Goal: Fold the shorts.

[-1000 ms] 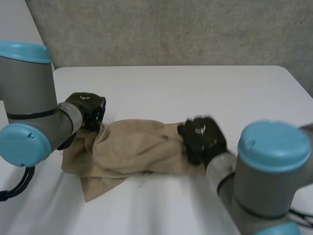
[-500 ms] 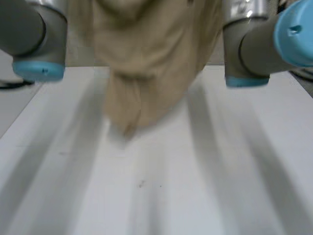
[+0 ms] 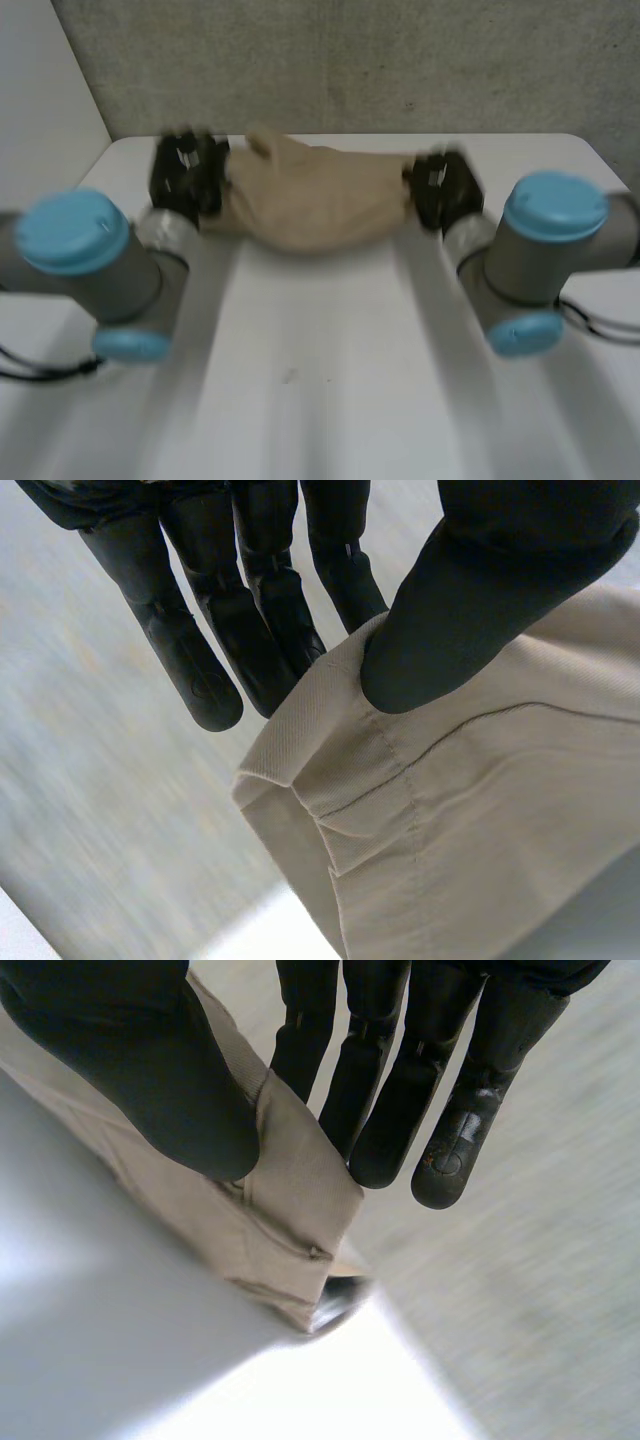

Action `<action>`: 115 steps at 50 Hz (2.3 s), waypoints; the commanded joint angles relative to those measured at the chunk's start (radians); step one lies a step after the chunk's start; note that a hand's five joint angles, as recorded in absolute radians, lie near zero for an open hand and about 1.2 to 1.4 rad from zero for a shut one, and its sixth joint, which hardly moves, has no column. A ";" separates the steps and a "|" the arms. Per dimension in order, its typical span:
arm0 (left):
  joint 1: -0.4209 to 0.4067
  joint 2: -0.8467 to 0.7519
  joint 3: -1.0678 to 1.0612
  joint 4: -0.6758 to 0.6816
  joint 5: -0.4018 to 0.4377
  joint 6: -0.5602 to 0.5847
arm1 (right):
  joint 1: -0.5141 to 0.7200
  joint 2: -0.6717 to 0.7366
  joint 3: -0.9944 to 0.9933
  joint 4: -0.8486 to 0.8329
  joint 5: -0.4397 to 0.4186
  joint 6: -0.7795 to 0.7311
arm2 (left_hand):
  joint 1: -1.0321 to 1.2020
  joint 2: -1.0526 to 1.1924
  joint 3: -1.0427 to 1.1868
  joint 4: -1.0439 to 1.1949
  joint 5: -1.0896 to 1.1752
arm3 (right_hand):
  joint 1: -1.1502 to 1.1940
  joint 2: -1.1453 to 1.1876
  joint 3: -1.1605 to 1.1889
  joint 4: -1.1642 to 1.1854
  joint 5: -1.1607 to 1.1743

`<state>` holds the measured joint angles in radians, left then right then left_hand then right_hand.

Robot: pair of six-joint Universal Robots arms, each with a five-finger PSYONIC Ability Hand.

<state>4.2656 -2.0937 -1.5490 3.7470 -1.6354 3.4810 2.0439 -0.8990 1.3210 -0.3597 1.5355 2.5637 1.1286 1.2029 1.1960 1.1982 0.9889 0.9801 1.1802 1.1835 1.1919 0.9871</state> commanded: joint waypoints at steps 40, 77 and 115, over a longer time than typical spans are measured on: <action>0.097 0.346 -0.427 -0.455 0.249 -0.003 | -0.168 -0.285 0.434 0.162 -0.068 0.271 | -0.351 -0.426 -0.419 -0.421 -0.386 | 0.416 0.216 0.213 0.204 0.235; 0.091 -0.066 -0.043 -0.443 0.141 -0.006 | -0.162 -0.233 0.426 0.156 -0.068 0.256 | -0.375 -0.449 -0.442 -0.445 -0.410 | 0.416 0.216 0.213 0.204 0.235; 0.053 0.068 -0.110 -0.585 0.022 -0.019 | -0.154 -0.280 0.423 0.169 -0.064 0.168 | 0.268 0.193 0.200 0.198 0.233 | 0.416 0.216 0.213 0.204 0.235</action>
<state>4.3354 -2.1756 -1.5713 3.2807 -1.5324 3.4542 1.8853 -1.1397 1.7466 -0.2005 1.4696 2.7936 1.1059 1.1943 1.1806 1.1928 0.9781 0.9801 1.1802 1.1870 1.1921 0.9871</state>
